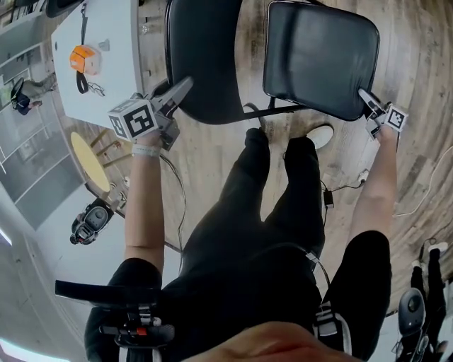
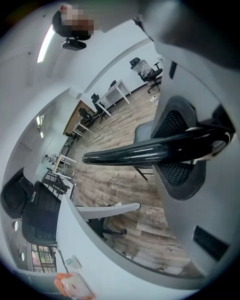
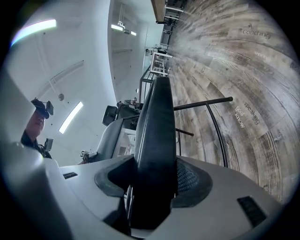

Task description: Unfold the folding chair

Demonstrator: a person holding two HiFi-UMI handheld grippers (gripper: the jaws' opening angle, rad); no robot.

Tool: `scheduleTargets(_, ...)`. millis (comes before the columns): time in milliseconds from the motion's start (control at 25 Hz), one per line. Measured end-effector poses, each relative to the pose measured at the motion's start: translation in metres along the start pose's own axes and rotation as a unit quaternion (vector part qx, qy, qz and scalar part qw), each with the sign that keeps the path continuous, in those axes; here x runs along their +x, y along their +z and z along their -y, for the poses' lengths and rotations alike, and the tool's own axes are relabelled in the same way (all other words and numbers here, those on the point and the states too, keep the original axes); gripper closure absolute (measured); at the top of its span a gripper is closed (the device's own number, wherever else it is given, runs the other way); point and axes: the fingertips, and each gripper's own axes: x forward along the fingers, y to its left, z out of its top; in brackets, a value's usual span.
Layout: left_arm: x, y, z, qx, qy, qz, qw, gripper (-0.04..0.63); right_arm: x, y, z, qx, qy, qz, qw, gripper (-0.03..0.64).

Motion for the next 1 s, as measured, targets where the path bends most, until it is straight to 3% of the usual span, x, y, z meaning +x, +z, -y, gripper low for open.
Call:
scheduleTargets(560,0.025,-0.007,0.039,-0.001,-0.051,-0.008,0.9986,0.468,-0.026,0.005,0.035,0.023,-0.006,0.017,1.000,0.397)
scheduleTargets(760,0.023,-0.001,0.036,-0.007,-0.035,0.003,0.9994,0.471,-0.023,0.009,0.034,0.007,0.015,0.014,1.000,0.397)
scheduleTargets(840,0.022,0.003,0.034,0.009,-0.016,0.014,0.9997,0.456,-0.022,0.014,0.031,-0.001,0.016,0.017,1.000,0.390)
scheduleTargets(920,0.019,0.005,0.030,0.036,0.010,0.022,0.9990,0.426,-0.026,0.016,0.036,-0.014,-0.015,0.023,1.000,0.368)
scheduleTargets(1000,0.013,0.007,0.025,0.054,0.030,0.039,0.9974,0.416,-0.039,0.018,0.046,-0.039,-0.076,0.022,0.996,0.322)
